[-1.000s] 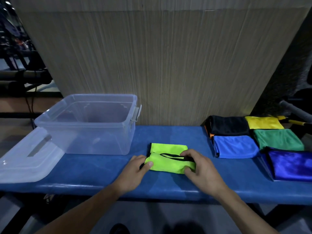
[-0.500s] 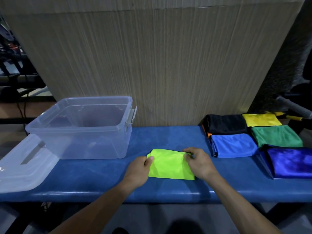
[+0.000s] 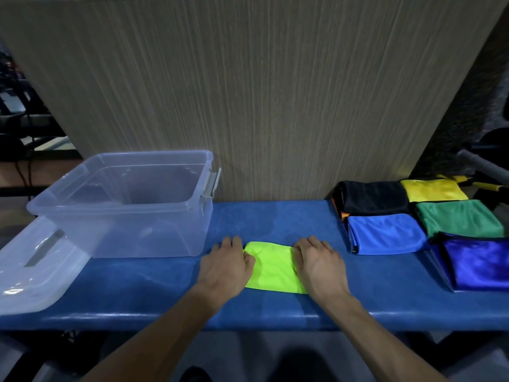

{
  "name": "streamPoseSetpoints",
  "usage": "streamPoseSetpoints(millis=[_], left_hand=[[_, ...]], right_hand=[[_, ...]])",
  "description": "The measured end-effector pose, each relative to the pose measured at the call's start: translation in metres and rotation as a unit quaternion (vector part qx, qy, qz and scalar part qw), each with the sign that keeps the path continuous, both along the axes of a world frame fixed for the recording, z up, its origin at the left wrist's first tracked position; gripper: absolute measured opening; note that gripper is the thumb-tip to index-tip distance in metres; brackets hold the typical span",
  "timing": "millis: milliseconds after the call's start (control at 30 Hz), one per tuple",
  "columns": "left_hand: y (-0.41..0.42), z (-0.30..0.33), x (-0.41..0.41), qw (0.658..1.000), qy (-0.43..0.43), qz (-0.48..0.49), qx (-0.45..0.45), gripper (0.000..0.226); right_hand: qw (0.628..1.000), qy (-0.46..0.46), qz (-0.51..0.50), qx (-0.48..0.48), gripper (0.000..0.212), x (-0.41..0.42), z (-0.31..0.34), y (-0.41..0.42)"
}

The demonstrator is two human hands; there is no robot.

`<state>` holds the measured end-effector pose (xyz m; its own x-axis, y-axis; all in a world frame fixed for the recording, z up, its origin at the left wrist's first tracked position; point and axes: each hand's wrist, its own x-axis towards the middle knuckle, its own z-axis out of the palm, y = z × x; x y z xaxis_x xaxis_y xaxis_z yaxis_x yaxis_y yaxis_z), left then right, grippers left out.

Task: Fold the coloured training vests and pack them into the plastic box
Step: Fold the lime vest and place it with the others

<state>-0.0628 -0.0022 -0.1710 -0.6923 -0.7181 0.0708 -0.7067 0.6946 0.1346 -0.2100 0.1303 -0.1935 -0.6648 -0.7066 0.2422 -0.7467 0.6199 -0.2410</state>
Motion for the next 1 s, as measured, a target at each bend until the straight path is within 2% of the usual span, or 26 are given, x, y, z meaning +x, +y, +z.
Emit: streamPoseSetpoints(millis=[100,200,333,467,633,767,900,1000], left_hand=[[-0.011,-0.005,-0.001,0.993,0.048,-0.100,0.051,0.049],[-0.017,-0.013,-0.002,0.984,0.088,-0.138,0.078,0.038],[-0.023,-0.024,-0.002,0.974,0.149,-0.143,0.089,0.041],[-0.025,-0.028,-0.005,0.974,0.181,-0.107,0.091,0.027],[-0.023,-0.029,-0.012,0.976,0.190,-0.077,0.080,0.021],[-0.022,-0.030,-0.009,0.970,0.212,-0.090,0.082,0.017],[-0.018,-0.033,-0.006,0.965,0.230,-0.096,0.079,0.015],[-0.019,-0.035,-0.006,0.964,0.234,-0.098,0.081,0.015]], right_hand=[[1.000,0.001,0.002,-0.004,0.027,0.001,-0.001,-0.001],[1.000,-0.013,0.005,-0.019,0.028,0.002,0.001,0.001],[0.999,-0.025,-0.002,-0.047,0.027,0.004,0.002,0.002],[0.990,-0.091,-0.026,-0.101,0.028,0.003,0.000,0.002],[0.992,-0.104,-0.064,-0.014,0.037,0.012,0.005,-0.001],[0.980,-0.182,-0.078,0.028,0.043,0.008,0.020,-0.002],[0.966,-0.238,-0.087,0.042,0.050,0.001,0.025,-0.006],[0.960,-0.266,-0.092,-0.002,0.048,0.001,0.024,-0.011]])
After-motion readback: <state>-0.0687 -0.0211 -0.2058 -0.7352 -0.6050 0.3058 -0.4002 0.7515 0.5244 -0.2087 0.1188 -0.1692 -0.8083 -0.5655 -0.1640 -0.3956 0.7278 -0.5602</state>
